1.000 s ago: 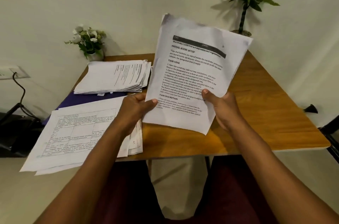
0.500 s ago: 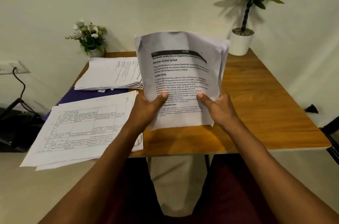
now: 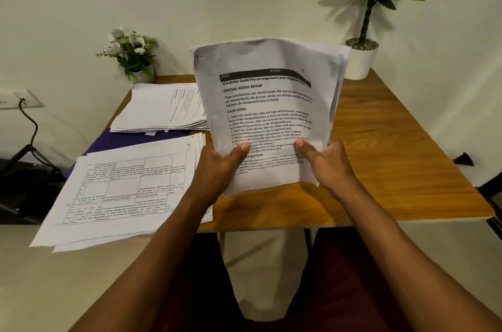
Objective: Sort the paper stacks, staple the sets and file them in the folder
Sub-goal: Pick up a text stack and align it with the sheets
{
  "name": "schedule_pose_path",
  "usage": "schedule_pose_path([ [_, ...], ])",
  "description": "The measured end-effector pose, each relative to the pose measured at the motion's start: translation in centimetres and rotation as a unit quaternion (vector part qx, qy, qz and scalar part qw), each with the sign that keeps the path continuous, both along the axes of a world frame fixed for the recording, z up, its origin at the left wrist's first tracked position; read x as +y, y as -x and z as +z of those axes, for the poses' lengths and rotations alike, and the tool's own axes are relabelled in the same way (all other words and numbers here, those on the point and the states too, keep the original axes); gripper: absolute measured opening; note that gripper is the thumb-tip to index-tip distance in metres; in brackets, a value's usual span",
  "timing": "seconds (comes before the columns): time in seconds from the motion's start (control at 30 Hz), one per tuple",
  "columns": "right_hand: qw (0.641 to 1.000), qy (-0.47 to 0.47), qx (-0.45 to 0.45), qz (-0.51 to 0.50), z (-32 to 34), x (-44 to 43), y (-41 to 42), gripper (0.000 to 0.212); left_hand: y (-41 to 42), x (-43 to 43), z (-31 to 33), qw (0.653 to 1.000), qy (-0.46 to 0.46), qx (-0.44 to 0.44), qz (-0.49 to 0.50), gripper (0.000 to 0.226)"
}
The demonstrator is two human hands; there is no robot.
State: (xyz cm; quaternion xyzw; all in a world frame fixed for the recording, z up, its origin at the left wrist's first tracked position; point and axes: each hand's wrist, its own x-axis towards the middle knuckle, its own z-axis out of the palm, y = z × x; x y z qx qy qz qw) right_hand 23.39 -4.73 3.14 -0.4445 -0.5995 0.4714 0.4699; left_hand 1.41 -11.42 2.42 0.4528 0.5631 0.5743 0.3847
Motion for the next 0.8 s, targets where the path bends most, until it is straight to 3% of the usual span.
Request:
schedule_pose_path([
  [0.1, 1.0, 0.019, -0.005, 0.006, -0.7, -0.2, 0.0, 0.009, -0.5, -0.2, -0.5, 1.0, 0.01, 0.003, 0.002, 0.029],
  [0.23, 0.997, 0.075, -0.015, 0.027, 0.1, 0.6, -0.5, 0.004, 0.1, 0.3, -0.1, 0.999, 0.037, -0.008, -0.012, 0.038],
  [0.3, 0.987, 0.134, 0.024, 0.084, 0.5, 1.1, -1.2, 0.015, 0.7, 0.8, 0.3, 0.995, 0.072, -0.052, -0.045, 0.046],
  [0.37, 0.969, 0.202, 0.056, 0.128, 0.6, 1.3, -1.9, 0.025, 1.2, 1.3, 0.9, 0.988, 0.091, -0.119, -0.046, 0.041],
  [0.47, 0.956, 0.255, 0.025, 0.142, -0.3, 1.1, -2.1, 0.032, 1.7, 3.0, 1.3, 0.981, 0.102, -0.162, 0.01, 0.031],
  [0.63, 0.954, 0.266, -0.082, 0.112, -2.1, 0.8, -1.1, 0.031, 1.9, 5.4, -0.9, 0.984, 0.14, -0.051, 0.096, 0.029],
  [0.7, 0.967, 0.211, -0.132, 0.058, -1.8, 0.6, -1.0, 0.029, 1.9, 5.6, -1.9, 0.985, 0.134, 0.024, 0.108, 0.025],
  [0.8, 0.968, 0.045, -0.224, -0.102, -1.1, 0.8, -2.1, 0.025, 2.1, 5.3, -3.5, 0.979, 0.129, 0.114, 0.112, 0.023],
])
